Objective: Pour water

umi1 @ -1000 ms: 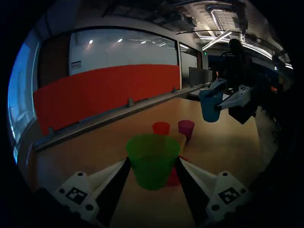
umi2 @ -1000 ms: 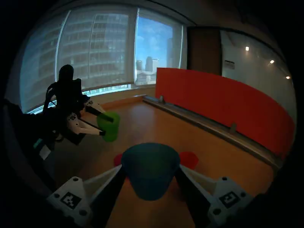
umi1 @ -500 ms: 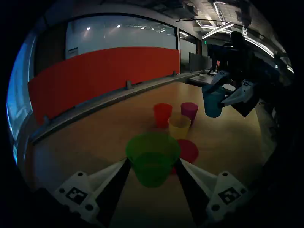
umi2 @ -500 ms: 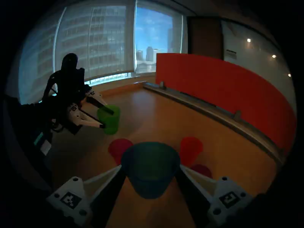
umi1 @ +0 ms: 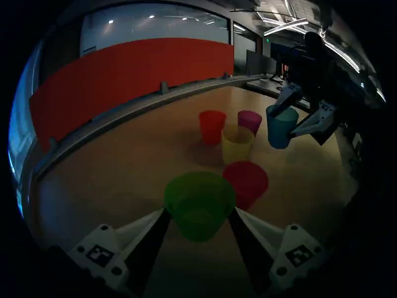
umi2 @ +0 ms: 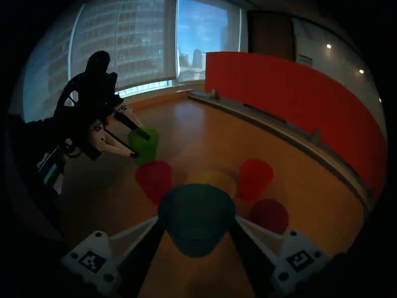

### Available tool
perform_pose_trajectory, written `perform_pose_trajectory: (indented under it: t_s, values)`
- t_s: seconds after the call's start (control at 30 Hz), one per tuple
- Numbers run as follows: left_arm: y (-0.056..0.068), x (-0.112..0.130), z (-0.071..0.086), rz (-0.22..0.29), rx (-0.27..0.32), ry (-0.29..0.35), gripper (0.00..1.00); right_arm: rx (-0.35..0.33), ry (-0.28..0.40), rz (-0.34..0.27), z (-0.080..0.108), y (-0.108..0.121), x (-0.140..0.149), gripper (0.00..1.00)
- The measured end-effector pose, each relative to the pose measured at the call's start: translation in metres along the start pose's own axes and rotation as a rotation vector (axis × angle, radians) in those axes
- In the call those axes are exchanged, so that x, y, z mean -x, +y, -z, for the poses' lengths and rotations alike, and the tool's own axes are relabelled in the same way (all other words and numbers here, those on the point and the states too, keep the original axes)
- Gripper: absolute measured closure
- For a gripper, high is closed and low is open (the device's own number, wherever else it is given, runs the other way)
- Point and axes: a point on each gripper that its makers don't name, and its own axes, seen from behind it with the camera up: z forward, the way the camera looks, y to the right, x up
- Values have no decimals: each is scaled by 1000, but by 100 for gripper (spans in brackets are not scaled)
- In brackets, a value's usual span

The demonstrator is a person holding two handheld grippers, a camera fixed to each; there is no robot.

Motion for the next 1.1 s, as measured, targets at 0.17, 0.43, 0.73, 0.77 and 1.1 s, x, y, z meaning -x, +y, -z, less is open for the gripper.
perform_pose_trajectory:
  t_s: [0.17,0.43,0.73,0.77,1.1]
  values:
    - [1,7,-9,-12,12,-39,18,-4,-15,-5,-8,1,9,10]
    - [-2,13,-20,-13,18,-58,18,-6,-33,-10,-14,4,18,10]
    - [-2,20,-27,-11,27,-70,18,-12,-57,-17,-24,5,30,10]
    - [-2,21,-27,-12,27,-71,18,-13,-59,-18,-25,4,31,10]
    - [-3,28,-27,16,40,-67,18,-13,-74,-18,-30,4,37,10]
